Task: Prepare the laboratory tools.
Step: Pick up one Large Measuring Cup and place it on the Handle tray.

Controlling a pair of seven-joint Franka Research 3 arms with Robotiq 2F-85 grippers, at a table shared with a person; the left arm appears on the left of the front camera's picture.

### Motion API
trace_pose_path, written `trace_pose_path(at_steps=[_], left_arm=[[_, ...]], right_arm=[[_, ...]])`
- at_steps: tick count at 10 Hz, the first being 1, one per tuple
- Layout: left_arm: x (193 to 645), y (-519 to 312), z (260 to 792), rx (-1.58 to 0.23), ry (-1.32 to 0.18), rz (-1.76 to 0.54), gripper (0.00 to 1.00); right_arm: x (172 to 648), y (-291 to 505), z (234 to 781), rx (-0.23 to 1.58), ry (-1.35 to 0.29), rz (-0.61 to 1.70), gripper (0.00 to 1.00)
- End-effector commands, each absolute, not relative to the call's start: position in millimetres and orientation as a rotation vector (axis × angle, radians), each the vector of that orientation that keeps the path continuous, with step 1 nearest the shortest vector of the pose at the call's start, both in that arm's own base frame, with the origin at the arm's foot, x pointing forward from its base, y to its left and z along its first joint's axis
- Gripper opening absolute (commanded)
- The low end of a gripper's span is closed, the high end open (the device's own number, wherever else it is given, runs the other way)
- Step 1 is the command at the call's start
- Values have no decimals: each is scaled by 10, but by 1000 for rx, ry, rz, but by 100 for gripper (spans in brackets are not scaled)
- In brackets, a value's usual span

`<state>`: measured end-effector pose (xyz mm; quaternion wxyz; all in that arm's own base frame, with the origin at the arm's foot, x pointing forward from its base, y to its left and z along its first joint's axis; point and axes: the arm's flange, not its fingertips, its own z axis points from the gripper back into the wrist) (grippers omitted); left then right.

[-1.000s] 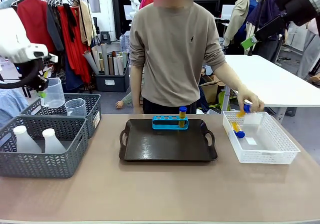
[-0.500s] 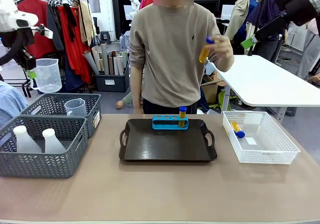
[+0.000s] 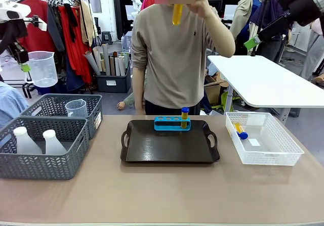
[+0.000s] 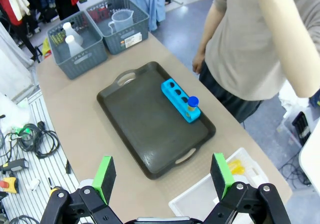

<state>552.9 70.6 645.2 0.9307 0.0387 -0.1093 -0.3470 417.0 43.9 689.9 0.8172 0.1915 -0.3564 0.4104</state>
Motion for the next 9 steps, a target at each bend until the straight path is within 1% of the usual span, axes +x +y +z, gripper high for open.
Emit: trace_pose_path(at_steps=[1,3,4,5,8,9], left_arm=[[5523,665,6453,76,-218,-709,0],[5536,670,6442,77,-222,-716,0],[5497,685,6606,36,-241,-748,0],[5434,714,6850,35,-263,-768,0],[5147,623,7431,-9,-264,-870,0],[5038,549,7693,13,-256,-927,0]], right_arm=[[4170,443,6914,428,-770,876,100],[4170,443,6914,428,-770,876,100],[4170,443,6914,428,-770,876,100],[4170,443,6914,428,-770,876,100],[4170,443,6914,428,-770,876,100],[4170,443,6914,428,-770,876,100]])
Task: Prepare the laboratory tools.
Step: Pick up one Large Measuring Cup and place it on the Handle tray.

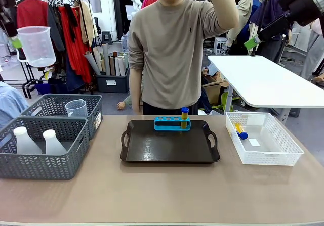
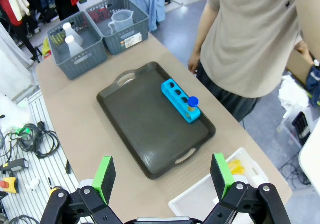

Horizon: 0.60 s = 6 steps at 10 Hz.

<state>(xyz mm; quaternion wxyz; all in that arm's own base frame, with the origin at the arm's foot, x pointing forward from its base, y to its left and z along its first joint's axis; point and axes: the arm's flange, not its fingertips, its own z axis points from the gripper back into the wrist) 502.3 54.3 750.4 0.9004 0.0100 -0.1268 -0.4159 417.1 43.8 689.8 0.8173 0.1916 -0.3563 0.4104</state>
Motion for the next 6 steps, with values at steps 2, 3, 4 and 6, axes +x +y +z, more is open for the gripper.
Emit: trace_pose_path(at_steps=[2,3,4,6], left_arm=[[4909,424,8137,63,-274,-1025,0],[4852,360,8349,93,-290,-1072,0],[4768,281,8560,125,-304,-1113,0],[4670,142,8761,133,-322,-1177,0]], right_arm=[[4170,443,6914,428,-770,876,100],[4170,443,6914,428,-770,876,100],[4170,443,6914,428,-770,876,100],[4170,443,6914,428,-770,876,100]])
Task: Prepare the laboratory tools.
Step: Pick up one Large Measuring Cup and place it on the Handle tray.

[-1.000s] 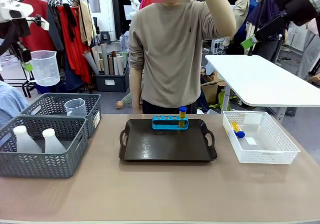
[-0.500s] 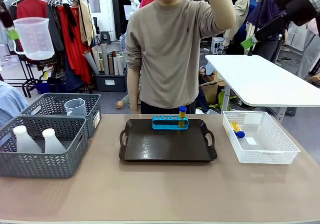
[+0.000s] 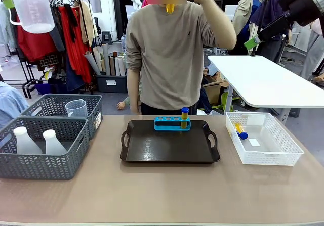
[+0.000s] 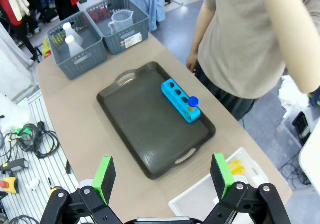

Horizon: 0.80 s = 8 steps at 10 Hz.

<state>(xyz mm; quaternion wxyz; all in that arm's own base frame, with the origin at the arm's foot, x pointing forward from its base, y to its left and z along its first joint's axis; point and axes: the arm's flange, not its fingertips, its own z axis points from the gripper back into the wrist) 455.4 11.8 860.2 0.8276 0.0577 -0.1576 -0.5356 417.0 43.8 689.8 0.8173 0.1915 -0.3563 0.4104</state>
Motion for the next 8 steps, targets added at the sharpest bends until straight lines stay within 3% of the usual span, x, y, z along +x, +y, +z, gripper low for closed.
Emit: trace_pose_path(at_steps=[1,8], left_arm=[[4648,94,8781,138,-317,-1197,0],[4552,38,8671,128,-334,-1181,0]], right_arm=[[4170,443,6914,428,-770,876,100],[4170,443,6914,428,-770,876,100]])
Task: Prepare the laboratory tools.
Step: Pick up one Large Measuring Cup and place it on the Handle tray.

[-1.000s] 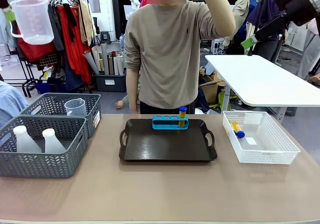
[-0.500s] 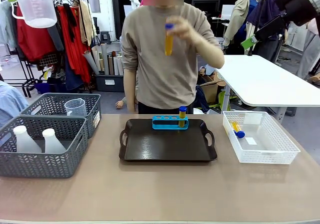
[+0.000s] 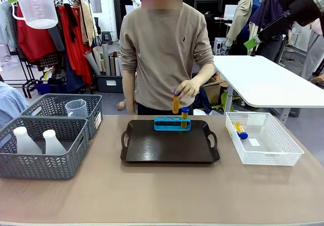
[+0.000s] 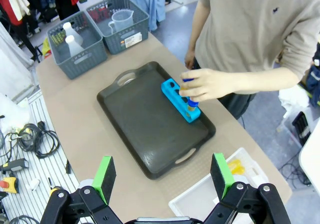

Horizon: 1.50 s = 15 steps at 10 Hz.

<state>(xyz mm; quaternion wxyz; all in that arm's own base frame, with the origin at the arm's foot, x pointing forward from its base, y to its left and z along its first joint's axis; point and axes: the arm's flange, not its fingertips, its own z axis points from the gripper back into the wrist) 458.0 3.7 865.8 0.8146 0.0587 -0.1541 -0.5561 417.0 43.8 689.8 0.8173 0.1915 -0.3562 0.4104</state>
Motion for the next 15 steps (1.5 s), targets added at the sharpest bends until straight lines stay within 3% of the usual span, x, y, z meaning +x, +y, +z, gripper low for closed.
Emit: trace_pose_path(at_steps=[1,5,9,13,15], left_arm=[[4552,38,8671,128,-334,-1181,0],[4712,-354,8428,95,-222,-1280,0],[4894,-1327,7668,23,-84,-1504,0],[5144,-2138,6790,-17,-93,-1580,0],[5221,-2198,6676,-66,-162,-1602,0]], right_arm=[[4170,443,6914,428,-770,876,100],[4170,443,6914,428,-770,876,100],[4170,443,6914,428,-770,876,100],[4170,443,6914,428,-770,876,100],[4170,443,6914,428,-770,876,100]])
